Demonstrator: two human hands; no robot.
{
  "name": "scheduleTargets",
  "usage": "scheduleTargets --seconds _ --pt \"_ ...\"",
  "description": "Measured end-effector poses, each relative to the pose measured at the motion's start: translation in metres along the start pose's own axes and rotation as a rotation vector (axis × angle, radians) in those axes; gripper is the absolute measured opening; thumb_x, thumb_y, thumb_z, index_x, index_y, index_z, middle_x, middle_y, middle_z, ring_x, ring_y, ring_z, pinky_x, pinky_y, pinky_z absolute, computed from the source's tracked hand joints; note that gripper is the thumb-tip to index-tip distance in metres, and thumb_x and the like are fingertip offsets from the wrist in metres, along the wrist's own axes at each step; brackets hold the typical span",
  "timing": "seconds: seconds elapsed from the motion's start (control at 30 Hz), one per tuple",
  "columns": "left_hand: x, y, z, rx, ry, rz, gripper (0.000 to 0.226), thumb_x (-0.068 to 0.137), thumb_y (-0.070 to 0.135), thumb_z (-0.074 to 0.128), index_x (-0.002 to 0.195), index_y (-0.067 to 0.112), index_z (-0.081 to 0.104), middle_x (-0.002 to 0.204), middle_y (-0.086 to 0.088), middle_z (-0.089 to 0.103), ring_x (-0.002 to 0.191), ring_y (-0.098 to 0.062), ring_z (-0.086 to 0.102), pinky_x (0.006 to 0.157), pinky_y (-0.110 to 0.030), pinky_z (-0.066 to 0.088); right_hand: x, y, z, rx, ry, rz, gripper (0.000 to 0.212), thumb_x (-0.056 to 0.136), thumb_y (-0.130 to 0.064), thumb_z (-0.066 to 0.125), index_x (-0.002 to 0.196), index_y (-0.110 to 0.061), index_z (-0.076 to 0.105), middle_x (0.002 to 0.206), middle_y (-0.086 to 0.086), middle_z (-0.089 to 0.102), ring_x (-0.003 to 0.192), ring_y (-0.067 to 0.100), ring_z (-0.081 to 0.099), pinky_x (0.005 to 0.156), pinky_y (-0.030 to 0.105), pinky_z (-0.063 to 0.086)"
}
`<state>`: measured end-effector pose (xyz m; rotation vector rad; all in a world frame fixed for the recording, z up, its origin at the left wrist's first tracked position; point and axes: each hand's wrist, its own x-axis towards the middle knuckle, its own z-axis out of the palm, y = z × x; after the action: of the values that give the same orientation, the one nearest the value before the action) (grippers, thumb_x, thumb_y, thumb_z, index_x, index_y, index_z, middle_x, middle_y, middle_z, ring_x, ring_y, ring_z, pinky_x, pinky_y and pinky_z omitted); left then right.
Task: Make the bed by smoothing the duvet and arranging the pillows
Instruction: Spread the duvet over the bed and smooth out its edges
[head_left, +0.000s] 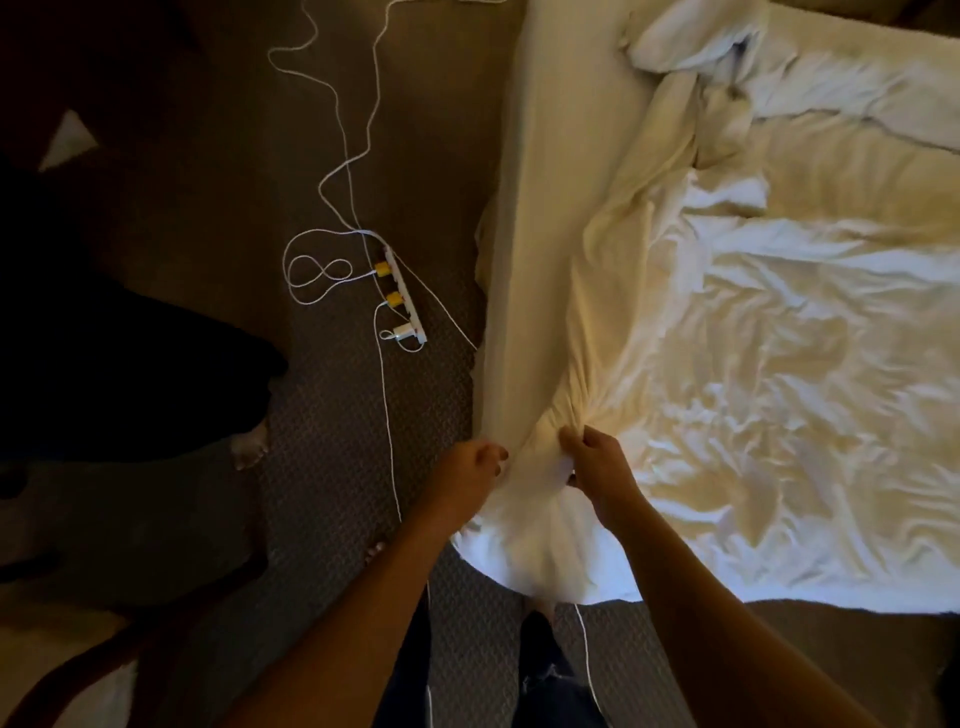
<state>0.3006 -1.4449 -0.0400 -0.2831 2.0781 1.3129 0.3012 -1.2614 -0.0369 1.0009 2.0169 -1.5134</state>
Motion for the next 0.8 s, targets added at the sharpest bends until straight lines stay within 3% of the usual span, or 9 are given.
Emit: scheduleTargets --seconds 0.1,0.2,0.3,0.4,0.5,0.63,0.8 --pt "0.022 0.031 -0.016 -0.008 -0.039 0.045 0.024 0.101 0.015 0.048 0.106 0.007 0.071 0.090 -0.010 0.068 0.081 -0.019 0.062 0.073 -0.026 0.051 -0.010 0.003 0.005 0.025 0.061 -0.017 0.050 0.080 -0.048 0.056 0.090 0.000 0.066 0.079 0.020 0.065 0.073 0.034 0.062 0.076 0.064 0.052" --pt "0.041 0.060 -0.023 0.031 -0.105 0.061 0.027 0.100 0.015 0.047 0.109 0.004 0.070 0.094 -0.012 0.069 0.081 -0.019 0.062 0.079 -0.028 0.050 -0.022 0.006 0.009 0.036 0.117 -0.035 0.053 0.080 -0.051 0.052 0.087 -0.001 0.066 0.083 0.025 0.067 0.079 0.044 0.063 0.075 0.058 0.052" --pt "0.061 0.084 -0.012 0.038 -0.190 0.005 0.027 0.101 0.019 0.048 0.107 0.002 0.068 0.099 -0.015 0.068 0.083 -0.022 0.061 0.083 -0.033 0.050 -0.038 0.004 0.011 0.100 0.163 -0.054 0.054 0.081 -0.048 0.051 0.085 0.004 0.061 0.071 0.013 0.056 0.066 0.026 0.051 0.066 0.042 0.041" --pt "0.082 0.099 0.009 -0.013 -0.261 -0.118 0.026 0.103 0.026 0.044 0.090 0.010 0.060 0.099 -0.014 0.065 0.085 -0.025 0.063 0.077 -0.034 0.052 -0.050 0.003 0.012 0.161 0.192 -0.068 0.045 0.096 -0.033 0.053 0.093 0.011 0.058 0.072 0.010 0.046 0.066 0.020 0.042 0.066 0.036 0.034" --pt "0.100 0.112 0.024 -0.113 -0.306 -0.224 0.028 0.103 0.029 0.046 0.102 0.007 0.062 0.094 -0.011 0.068 0.080 -0.022 0.066 0.071 -0.033 0.057 -0.054 0.005 0.014 0.162 0.206 -0.083 0.034 0.101 -0.022 0.051 0.092 0.009 0.058 0.073 0.010 0.048 0.067 0.019 0.043 0.065 0.036 0.034" --pt "0.125 0.133 0.040 -0.139 -0.326 -0.240 0.032 0.098 0.027 0.059 0.117 0.002 0.060 0.104 -0.015 0.067 0.088 -0.026 0.064 0.075 -0.036 0.057 -0.054 0.007 0.013 0.138 0.182 -0.070 0.033 0.103 -0.023 0.049 0.092 0.006 0.057 0.074 0.011 0.049 0.067 0.019 0.045 0.066 0.036 0.034" --pt "0.140 0.147 0.043 0.023 -0.348 -0.145 0.022 0.094 0.025 0.066 0.105 0.007 0.061 0.092 -0.011 0.063 0.083 -0.024 0.062 0.054 -0.025 0.053 -0.053 -0.002 0.003 0.075 0.141 -0.043 0.033 0.105 -0.027 0.046 0.076 -0.011 0.050 0.068 0.000 0.044 0.063 0.012 0.041 0.065 0.031 0.033"
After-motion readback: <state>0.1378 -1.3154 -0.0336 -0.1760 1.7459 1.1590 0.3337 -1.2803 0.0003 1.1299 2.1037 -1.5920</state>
